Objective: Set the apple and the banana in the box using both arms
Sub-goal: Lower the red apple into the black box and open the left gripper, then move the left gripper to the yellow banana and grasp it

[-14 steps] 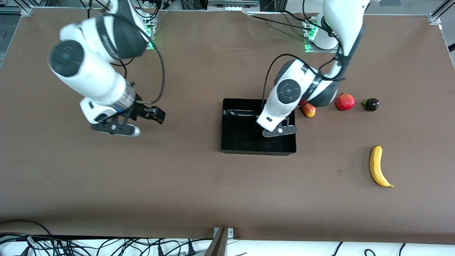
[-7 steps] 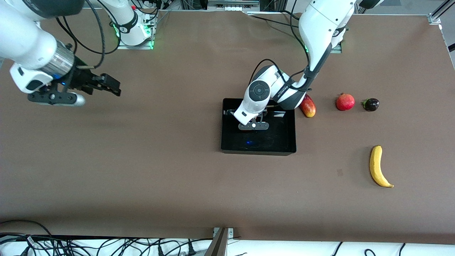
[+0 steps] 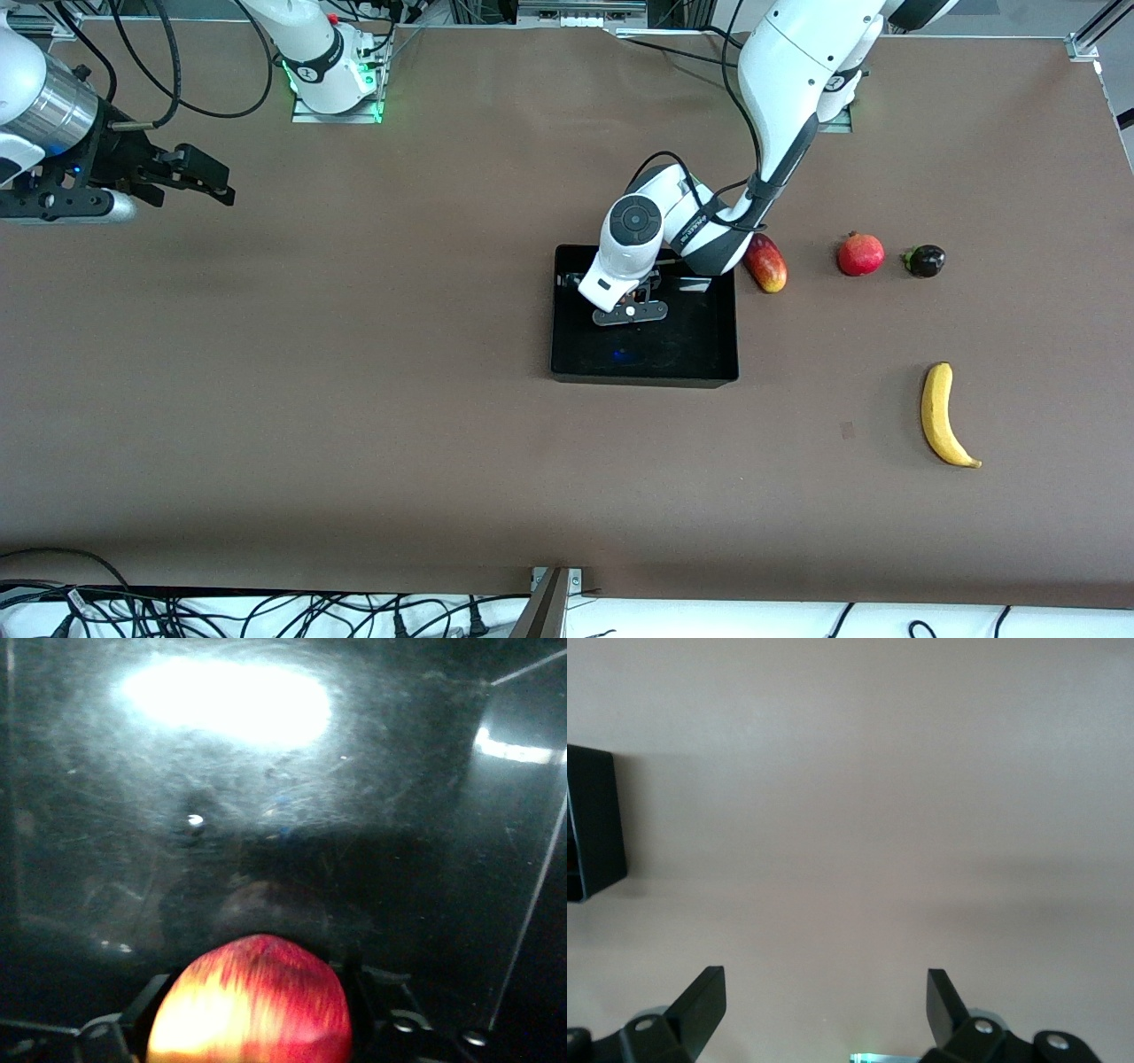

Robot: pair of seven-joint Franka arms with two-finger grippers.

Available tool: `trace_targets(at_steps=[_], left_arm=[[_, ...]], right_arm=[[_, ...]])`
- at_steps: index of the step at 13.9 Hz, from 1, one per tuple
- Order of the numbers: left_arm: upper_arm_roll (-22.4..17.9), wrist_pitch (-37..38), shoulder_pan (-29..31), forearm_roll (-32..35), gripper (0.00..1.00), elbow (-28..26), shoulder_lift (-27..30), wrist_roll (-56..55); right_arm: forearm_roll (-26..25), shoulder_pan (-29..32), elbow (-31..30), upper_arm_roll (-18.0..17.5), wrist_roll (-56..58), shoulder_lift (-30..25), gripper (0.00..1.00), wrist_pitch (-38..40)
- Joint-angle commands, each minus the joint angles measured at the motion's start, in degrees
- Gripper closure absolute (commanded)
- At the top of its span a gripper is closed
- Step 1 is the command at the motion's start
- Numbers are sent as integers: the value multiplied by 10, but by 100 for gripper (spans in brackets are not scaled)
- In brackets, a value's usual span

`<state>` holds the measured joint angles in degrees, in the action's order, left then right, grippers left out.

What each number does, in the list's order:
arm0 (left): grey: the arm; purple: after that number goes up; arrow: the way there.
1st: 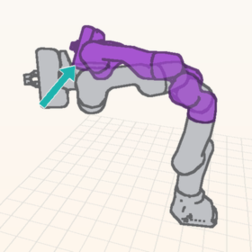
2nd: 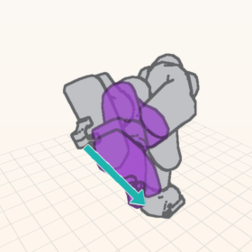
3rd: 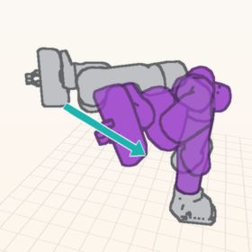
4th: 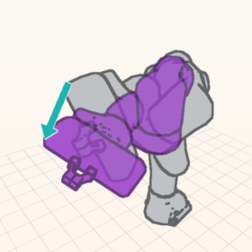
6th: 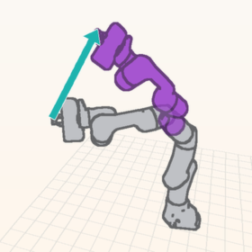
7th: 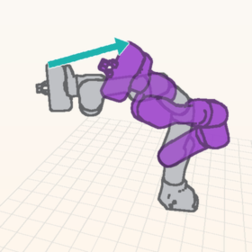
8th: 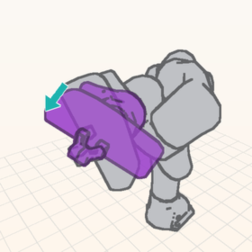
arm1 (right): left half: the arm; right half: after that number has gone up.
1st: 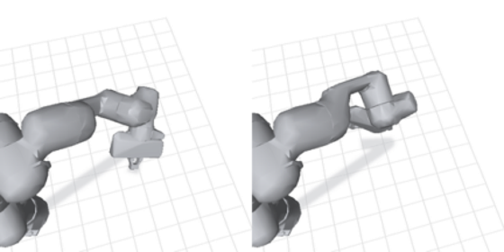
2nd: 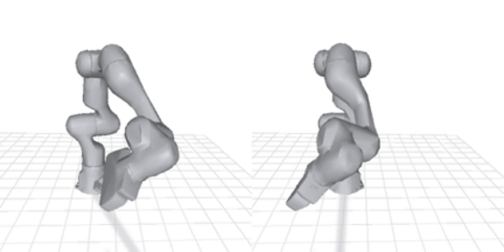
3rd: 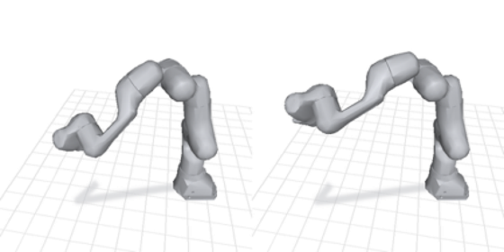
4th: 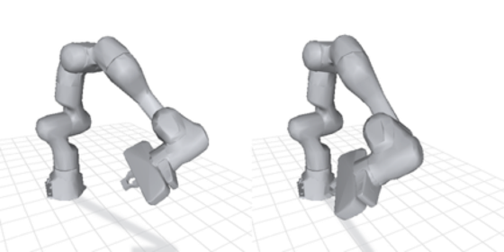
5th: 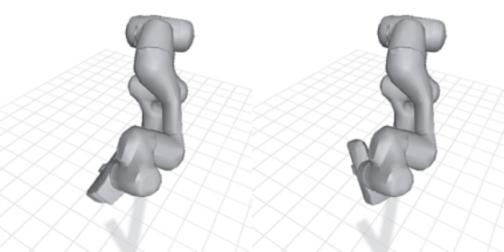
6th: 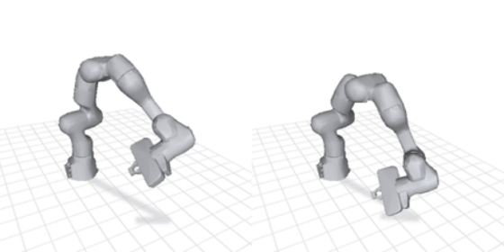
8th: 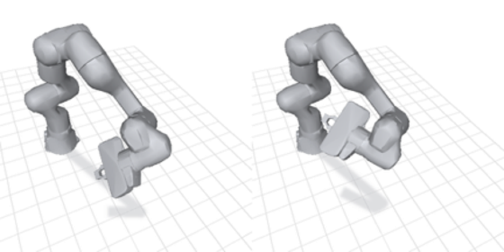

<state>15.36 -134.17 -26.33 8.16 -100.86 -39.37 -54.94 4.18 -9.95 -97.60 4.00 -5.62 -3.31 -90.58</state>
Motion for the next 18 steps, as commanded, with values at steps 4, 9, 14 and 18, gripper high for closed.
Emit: trace_targets(at_steps=[4, 9, 14, 18], left_arm=[[8, 179, 109, 3, 0, 53, 109, 37], [-8, 213, 300, 13, 0, 52, 122, 358], [-59, 70, 401, 16, 0, 54, 59, 617], [-85, -6, 412, 35, 0, 54, 4, 677]], right_arm=[[-30, 49, -26, -40, 57, -19, 0, -8], [-41, 48, -8, -41, 52, -15, 0, -8], [-39, 47, 9, -40, 54, 3, 0, -17], [-41, 46, 28, -41, 50, 13, 0, -26]])
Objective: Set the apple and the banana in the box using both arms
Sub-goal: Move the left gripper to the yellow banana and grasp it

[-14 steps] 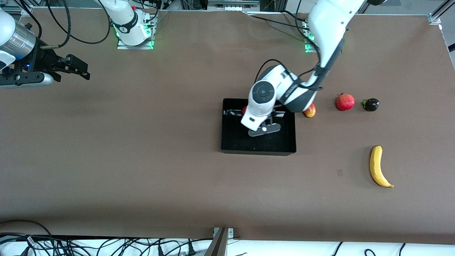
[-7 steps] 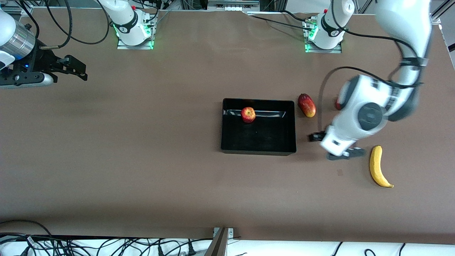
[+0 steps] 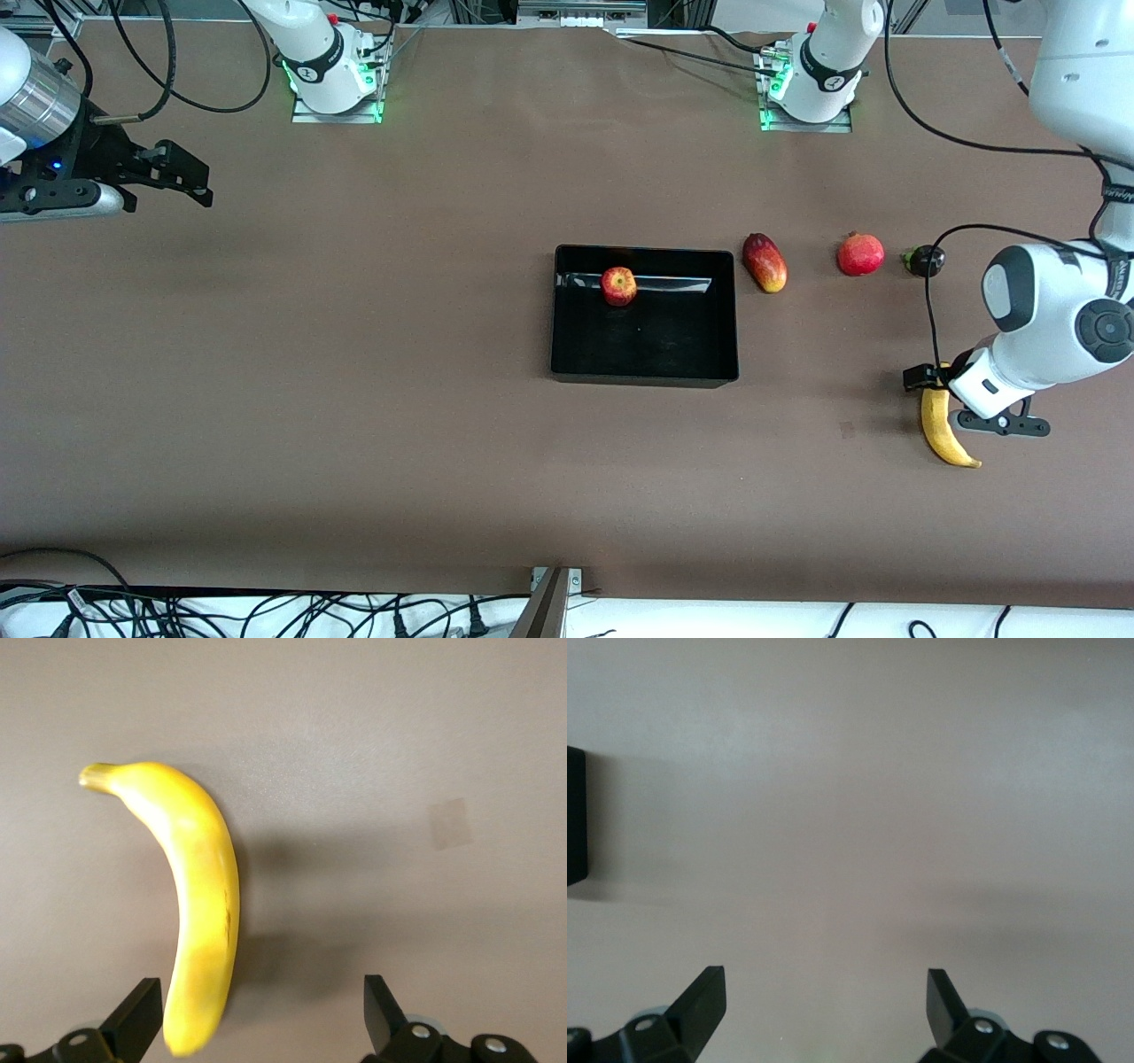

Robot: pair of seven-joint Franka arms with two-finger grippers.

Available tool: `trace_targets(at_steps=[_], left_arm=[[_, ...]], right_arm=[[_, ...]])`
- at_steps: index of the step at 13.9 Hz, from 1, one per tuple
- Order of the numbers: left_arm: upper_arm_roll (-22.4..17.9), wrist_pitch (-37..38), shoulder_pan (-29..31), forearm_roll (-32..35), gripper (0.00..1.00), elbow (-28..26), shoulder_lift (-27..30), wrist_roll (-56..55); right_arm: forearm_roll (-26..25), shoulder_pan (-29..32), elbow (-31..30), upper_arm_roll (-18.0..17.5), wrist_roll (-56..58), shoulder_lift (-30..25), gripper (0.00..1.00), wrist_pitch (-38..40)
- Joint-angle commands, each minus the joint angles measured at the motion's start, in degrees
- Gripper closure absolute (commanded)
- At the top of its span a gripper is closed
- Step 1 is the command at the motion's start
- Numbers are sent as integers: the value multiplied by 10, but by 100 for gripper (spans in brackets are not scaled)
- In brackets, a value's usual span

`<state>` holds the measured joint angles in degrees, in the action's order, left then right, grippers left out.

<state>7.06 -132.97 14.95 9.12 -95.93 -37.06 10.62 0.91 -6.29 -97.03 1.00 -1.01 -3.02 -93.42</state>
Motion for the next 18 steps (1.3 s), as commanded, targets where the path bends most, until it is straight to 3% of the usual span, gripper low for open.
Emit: trace_targets(at_steps=[1, 5, 6, 7, 8, 13, 15, 18], left_arm=[[-2, -30, 2, 42, 0, 5, -28, 22], [-17, -89, 8, 71, 3, 5, -62, 22], [-17, -94, 8, 71, 31, 5, -65, 21], [-17, -94, 8, 71, 70, 5, -66, 20], [-17, -94, 9, 71, 100, 5, -66, 20], [-16, -80, 10, 64, 100, -1, -43, 9], [-5, -2, -4, 55, 100, -2, -2, -31], [22, 146, -77, 8, 100, 4, 65, -153]], right_arm=[[-10, 8, 22, -12, 5, 10, 0, 8], [-12, 8, 18, -12, 4, 11, 0, 1], [-11, 8, 18, -13, 4, 11, 0, 1], [-11, 8, 18, -13, 4, 11, 0, 1], [-11, 8, 18, -14, 4, 11, 0, 2], [-11, 8, 18, -14, 4, 11, 0, 3], [-12, 8, 18, -13, 5, 11, 0, 5], [-20, 9, 16, -11, 5, 11, 0, 6]])
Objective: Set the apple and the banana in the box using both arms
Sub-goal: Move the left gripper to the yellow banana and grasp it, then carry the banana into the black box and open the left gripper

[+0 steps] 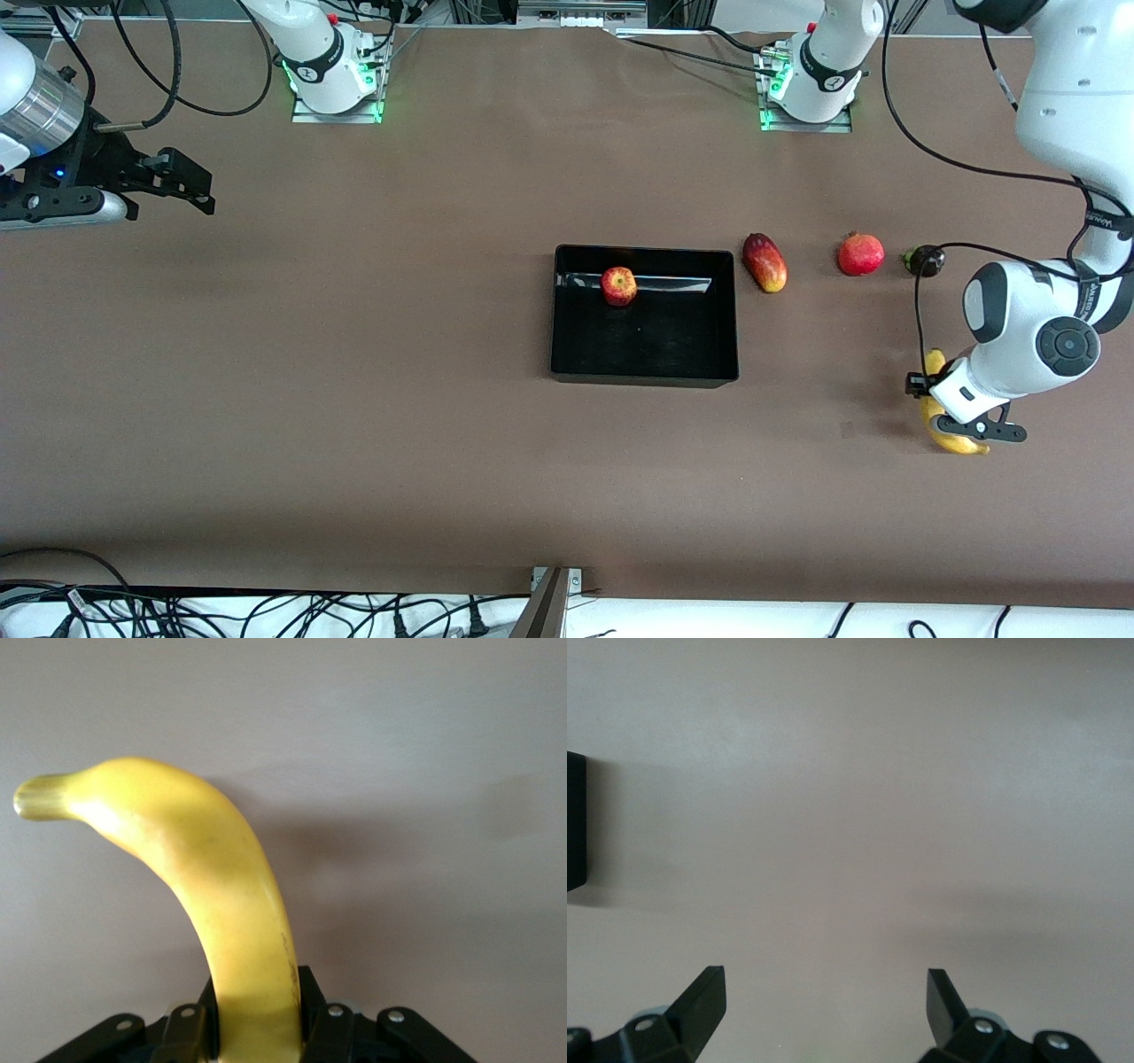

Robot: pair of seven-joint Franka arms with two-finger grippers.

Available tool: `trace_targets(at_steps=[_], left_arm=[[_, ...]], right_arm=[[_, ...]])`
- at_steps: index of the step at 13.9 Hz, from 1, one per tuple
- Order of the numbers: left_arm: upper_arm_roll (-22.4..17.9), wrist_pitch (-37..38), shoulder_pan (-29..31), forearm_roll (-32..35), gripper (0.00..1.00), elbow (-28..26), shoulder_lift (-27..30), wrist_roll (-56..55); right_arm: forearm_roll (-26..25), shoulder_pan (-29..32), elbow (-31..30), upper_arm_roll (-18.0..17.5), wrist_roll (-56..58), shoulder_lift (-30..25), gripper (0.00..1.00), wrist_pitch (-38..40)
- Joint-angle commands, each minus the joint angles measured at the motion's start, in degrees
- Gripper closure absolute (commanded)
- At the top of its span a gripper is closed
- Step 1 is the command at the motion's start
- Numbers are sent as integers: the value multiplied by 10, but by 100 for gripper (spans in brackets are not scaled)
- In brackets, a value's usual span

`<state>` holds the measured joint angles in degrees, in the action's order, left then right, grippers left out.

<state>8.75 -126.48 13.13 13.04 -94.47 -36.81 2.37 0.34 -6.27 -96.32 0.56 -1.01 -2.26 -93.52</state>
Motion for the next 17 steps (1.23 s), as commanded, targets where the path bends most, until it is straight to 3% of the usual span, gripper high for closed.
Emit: trace_targets(at_steps=[1, 4, 6, 10, 14, 17], left_arm=[[6, 109, -91, -65, 100, -11, 79, -91], [39, 173, -164, -115, 100, -11, 107, -203], [105, 174, -168, -117, 100, -12, 107, -239], [178, 157, -174, -118, 100, -21, 90, -258], [192, 25, -199, -112, 100, -63, 49, -283], [192, -25, -206, -103, 100, -101, 32, -285]], right_arm=[[-17, 9, 9, -6, 5, 4, 0, 7], [-17, 9, 9, -6, 5, 4, 0, 5], [-17, 9, 9, -6, 5, 4, 0, 4], [-25, 7, 10, -6, 8, 4, 0, 3], [-25, 7, 10, -7, 8, 4, 0, 2], [-25, 7, 10, -7, 8, 4, 0, 3]])
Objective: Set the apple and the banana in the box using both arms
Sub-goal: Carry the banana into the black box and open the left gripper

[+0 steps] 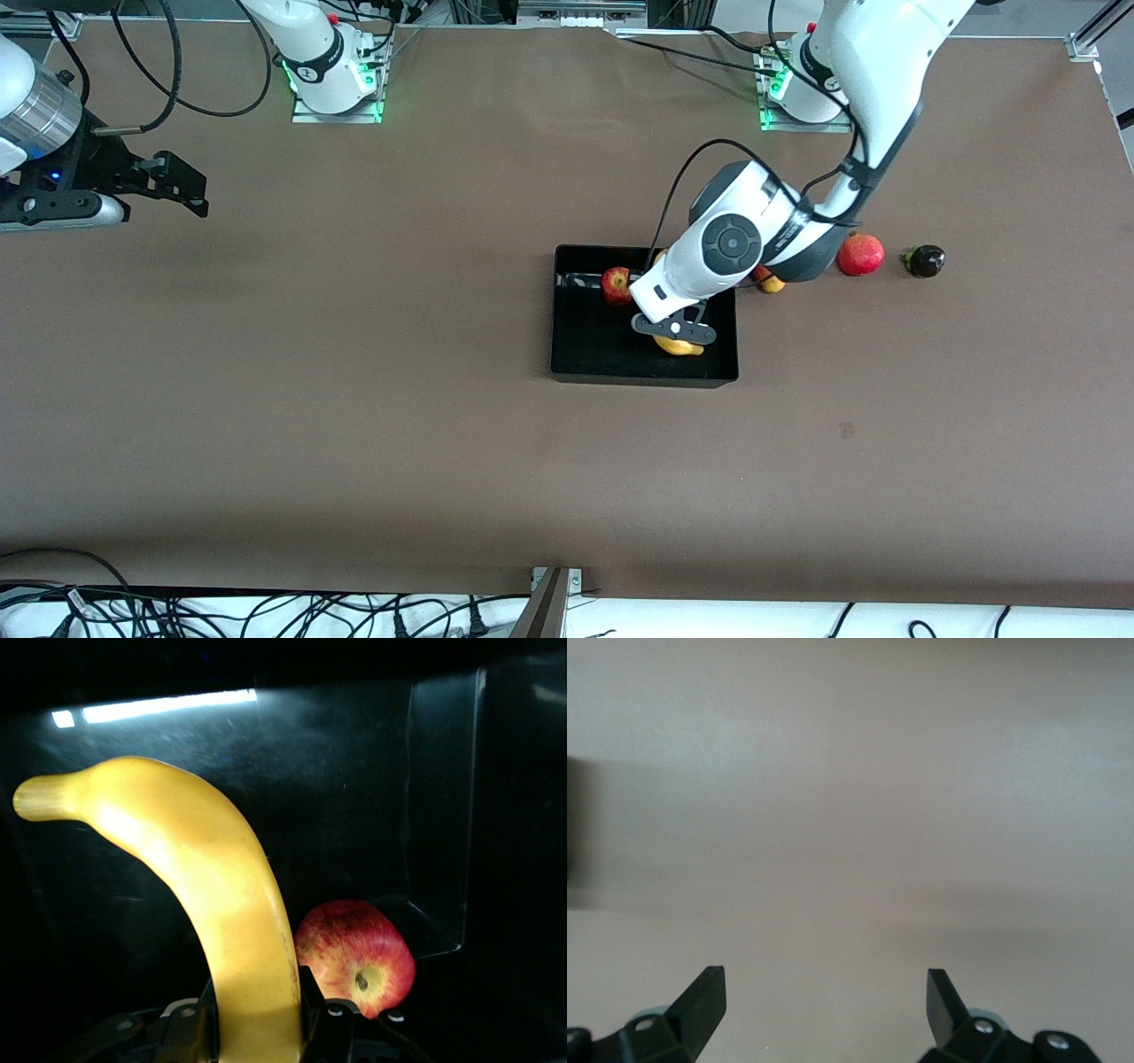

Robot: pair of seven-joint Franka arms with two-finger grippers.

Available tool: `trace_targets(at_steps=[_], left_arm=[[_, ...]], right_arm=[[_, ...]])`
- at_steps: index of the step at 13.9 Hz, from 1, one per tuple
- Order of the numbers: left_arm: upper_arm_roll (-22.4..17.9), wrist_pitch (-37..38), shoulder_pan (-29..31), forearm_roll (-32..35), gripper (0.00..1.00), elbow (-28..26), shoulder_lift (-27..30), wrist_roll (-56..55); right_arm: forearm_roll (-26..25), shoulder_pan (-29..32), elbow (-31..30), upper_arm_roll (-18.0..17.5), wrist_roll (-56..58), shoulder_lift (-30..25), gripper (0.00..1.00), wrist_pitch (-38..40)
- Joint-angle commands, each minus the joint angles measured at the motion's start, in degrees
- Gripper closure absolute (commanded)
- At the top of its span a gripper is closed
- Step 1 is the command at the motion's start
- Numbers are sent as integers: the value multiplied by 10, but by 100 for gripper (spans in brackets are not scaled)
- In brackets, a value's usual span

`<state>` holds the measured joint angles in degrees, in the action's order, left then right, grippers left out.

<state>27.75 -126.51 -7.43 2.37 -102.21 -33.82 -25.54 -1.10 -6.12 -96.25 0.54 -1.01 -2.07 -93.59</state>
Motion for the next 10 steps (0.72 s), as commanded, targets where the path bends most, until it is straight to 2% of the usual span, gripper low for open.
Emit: trace_targets(at_steps=[1, 4, 7, 8, 9, 10], left_arm=[[2, -47, -1, 21, 100, -39, -5, -6], [1, -90, -1, 91, 100, -48, -48, -42], [-5, -112, -1, 105, 100, -47, -69, -50], [-5, -114, -1, 105, 86, -47, -70, -51], [-8, -113, 0, 105, 62, -46, -69, -64], [-9, -108, 1, 105, 45, -44, -65, -83]], right_arm=[[-11, 6, 9, -7, 7, 2, 0, 3], [-11, 6, 9, -7, 7, 2, 0, 3], [-11, 6, 9, -7, 7, 2, 0, 3], [-11, 6, 9, -8, 7, 2, 0, 3], [-11, 6, 9, -8, 7, 2, 0, 3], [-11, 6, 9, -8, 6, 2, 0, 3]])
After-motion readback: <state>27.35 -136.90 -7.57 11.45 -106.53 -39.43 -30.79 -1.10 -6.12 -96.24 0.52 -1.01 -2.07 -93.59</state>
